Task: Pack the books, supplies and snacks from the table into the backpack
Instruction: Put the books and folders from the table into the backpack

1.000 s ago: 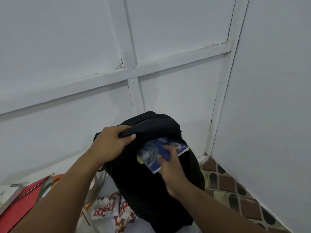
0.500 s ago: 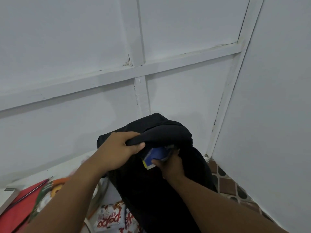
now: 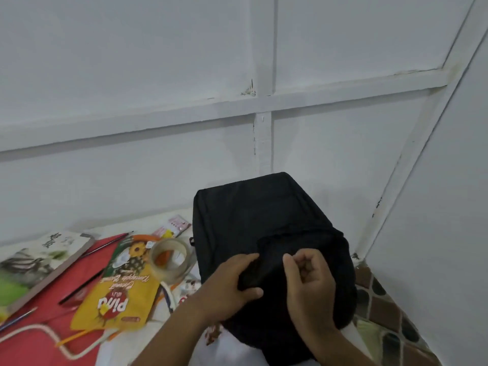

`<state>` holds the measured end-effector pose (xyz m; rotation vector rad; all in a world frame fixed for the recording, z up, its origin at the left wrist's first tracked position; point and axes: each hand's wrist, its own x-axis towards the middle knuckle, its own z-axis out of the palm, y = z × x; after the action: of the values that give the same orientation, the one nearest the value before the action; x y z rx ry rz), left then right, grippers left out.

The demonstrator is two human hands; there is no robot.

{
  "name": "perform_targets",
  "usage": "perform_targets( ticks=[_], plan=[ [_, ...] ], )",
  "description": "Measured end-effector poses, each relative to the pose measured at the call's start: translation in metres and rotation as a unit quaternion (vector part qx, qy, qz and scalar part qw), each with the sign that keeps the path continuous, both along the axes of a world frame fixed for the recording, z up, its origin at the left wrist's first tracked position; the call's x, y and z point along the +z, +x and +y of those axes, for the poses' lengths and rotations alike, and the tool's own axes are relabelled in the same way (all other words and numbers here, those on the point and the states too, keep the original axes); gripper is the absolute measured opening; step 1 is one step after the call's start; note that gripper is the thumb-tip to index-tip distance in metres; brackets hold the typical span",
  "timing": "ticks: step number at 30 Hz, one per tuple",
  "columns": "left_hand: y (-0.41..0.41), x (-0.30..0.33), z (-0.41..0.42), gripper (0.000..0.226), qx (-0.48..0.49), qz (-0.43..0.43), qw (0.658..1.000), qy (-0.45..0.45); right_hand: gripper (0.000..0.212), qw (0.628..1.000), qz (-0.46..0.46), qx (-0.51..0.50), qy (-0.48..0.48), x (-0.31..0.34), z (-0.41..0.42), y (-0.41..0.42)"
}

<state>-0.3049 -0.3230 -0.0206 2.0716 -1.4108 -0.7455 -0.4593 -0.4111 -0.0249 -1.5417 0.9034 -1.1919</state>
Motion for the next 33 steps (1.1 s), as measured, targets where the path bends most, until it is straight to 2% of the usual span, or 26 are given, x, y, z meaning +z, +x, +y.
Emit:
perform_targets(
  ticks=[2, 4, 6, 9, 12, 15, 20, 25, 29, 33],
  plan=[
    [-0.015, -0.003, 0.021, 0.063, -0.010, 0.029, 0.999, -0.034, 0.020, 0.997, 0.016, 0.072, -0.038, 0.005, 0.012, -0.001],
    [-0.023, 0.002, 0.045, 0.049, 0.012, 0.033, 0.996, -0.077, 0.020, 0.990, 0.014, 0.120, -0.073, 0.007, 0.024, 0.003],
    [-0.024, 0.008, 0.071, 0.035, 0.078, 0.029, 0.990, -0.112, 0.021, 0.984, 0.002, 0.159, -0.076, 0.004, 0.039, 0.010],
    [-0.015, 0.013, 0.117, 0.021, 0.193, 0.066, 0.964, -0.173, 0.027, 0.971, -0.003, 0.225, -0.084, 0.001, 0.066, 0.030],
    [0.003, 0.018, 0.165, 0.022, 0.289, 0.095, 0.931, -0.201, 0.032, 0.952, 0.001, 0.298, -0.068, 0.001, 0.093, 0.059],
    [0.032, 0.019, 0.211, 0.020, 0.366, 0.090, 0.902, -0.212, 0.032, 0.933, 0.012, 0.351, -0.072, 0.004, 0.122, 0.093],
    [0.093, 0.013, 0.276, 0.014, 0.445, 0.085, 0.863, -0.222, 0.025, 0.909, 0.043, 0.411, -0.049, 0.007, 0.174, 0.164],
    [0.173, 0.005, 0.333, 0.017, 0.465, 0.069, 0.858, -0.206, 0.025, 0.900, 0.073, 0.426, 0.052, -0.009, 0.237, 0.248],
    [0.238, -0.003, 0.363, 0.016, 0.496, 0.078, 0.843, -0.193, 0.027, 0.874, 0.104, 0.441, 0.177, -0.024, 0.275, 0.304],
    [0.300, -0.009, 0.373, 0.036, 0.513, 0.072, 0.846, -0.127, 0.023, 0.850, 0.122, 0.435, 0.270, -0.037, 0.295, 0.347]
  ],
)
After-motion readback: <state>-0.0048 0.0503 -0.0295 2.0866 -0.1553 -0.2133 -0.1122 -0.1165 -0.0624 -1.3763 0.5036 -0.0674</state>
